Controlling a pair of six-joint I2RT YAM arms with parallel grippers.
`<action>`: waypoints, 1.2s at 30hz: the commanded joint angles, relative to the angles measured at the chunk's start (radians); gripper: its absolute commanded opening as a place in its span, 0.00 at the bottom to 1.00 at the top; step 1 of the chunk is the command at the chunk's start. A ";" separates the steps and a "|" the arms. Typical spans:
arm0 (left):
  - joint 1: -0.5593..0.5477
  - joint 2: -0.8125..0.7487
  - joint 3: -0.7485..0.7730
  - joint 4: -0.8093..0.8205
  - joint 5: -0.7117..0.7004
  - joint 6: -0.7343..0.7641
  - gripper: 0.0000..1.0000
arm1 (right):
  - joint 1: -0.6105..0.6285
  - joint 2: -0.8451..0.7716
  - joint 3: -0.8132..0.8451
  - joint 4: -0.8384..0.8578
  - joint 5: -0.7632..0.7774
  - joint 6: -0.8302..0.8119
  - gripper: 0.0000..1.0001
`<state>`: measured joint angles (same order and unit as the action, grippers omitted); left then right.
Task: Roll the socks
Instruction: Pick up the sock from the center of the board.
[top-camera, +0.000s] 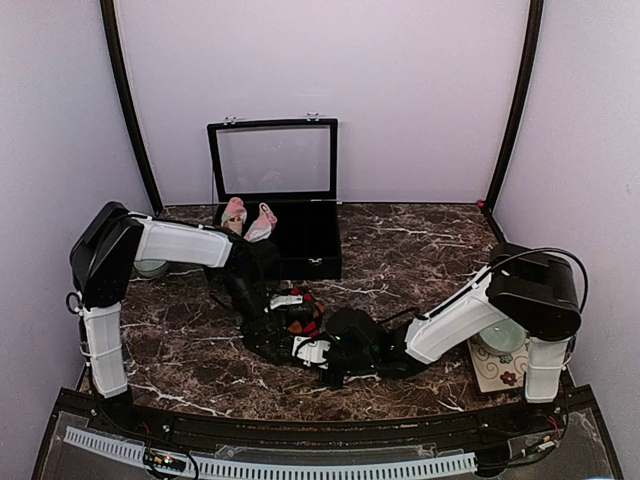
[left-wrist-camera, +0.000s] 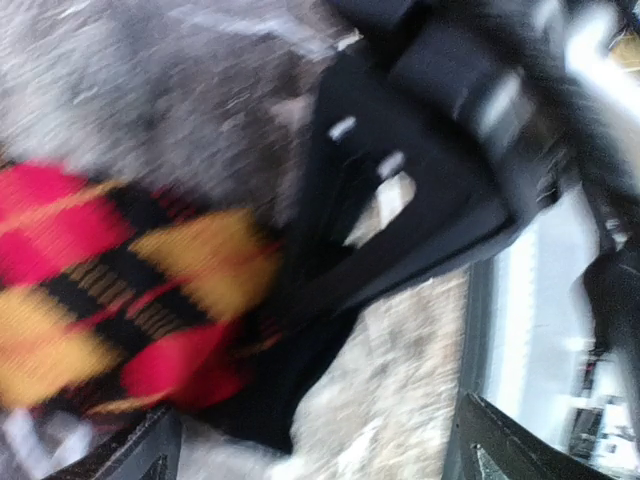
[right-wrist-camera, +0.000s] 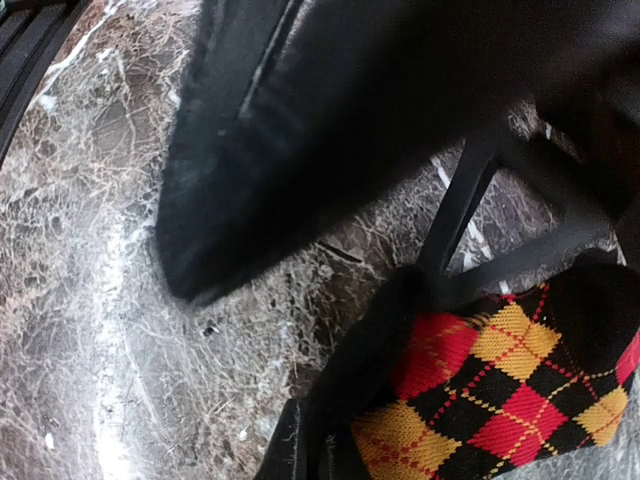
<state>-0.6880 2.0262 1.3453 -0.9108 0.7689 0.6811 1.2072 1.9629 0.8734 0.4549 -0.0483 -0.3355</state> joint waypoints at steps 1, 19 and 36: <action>0.039 -0.195 -0.111 0.194 -0.274 -0.070 0.99 | -0.008 0.020 -0.046 -0.214 -0.068 0.114 0.00; 0.251 -0.709 -0.424 0.427 -0.175 0.077 0.84 | -0.128 0.047 0.016 -0.313 -0.426 0.537 0.00; -0.217 -0.540 -0.450 0.408 -0.264 0.300 0.69 | -0.218 0.165 0.023 -0.398 -0.562 0.742 0.00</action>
<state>-0.8700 1.4628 0.9119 -0.5648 0.5625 0.9520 1.0054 2.0449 0.9726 0.2924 -0.6792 0.3607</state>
